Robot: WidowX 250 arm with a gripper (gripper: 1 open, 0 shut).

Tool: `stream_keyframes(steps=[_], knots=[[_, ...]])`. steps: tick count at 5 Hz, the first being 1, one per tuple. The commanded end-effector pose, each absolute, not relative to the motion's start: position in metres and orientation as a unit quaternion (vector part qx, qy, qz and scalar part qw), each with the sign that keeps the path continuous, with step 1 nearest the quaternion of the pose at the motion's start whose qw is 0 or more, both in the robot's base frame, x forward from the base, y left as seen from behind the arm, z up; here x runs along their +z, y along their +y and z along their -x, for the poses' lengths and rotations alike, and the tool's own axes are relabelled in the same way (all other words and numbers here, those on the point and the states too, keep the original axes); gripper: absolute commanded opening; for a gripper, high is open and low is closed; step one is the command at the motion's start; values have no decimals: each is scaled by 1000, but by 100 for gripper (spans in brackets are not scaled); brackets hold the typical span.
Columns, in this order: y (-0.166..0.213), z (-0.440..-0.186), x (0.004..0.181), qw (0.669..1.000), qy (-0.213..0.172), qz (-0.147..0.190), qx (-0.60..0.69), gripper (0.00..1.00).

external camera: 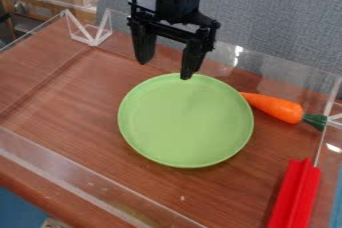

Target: Put the carrot on the left side

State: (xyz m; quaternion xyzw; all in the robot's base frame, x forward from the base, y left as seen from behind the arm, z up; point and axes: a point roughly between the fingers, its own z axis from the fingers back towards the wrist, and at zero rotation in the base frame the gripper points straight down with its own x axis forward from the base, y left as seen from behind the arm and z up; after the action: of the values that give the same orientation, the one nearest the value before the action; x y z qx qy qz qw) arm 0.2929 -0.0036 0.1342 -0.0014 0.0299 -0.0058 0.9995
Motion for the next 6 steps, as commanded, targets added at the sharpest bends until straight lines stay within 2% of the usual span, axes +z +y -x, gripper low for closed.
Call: stream_keyframes(steps=[1,2,3,4,5,6], knots=[[-23,-294,133,999,35,-1,-18,100],[-59,-303,136,997,28,-8,-64,100],[-94,-323,135,994,10,-17,-109,100],[-122,-340,129,988,-5,-35,-153,100],[-139,-354,118,973,-15,-50,-225,100],[-144,-365,94,962,-4,-56,-268,100]])
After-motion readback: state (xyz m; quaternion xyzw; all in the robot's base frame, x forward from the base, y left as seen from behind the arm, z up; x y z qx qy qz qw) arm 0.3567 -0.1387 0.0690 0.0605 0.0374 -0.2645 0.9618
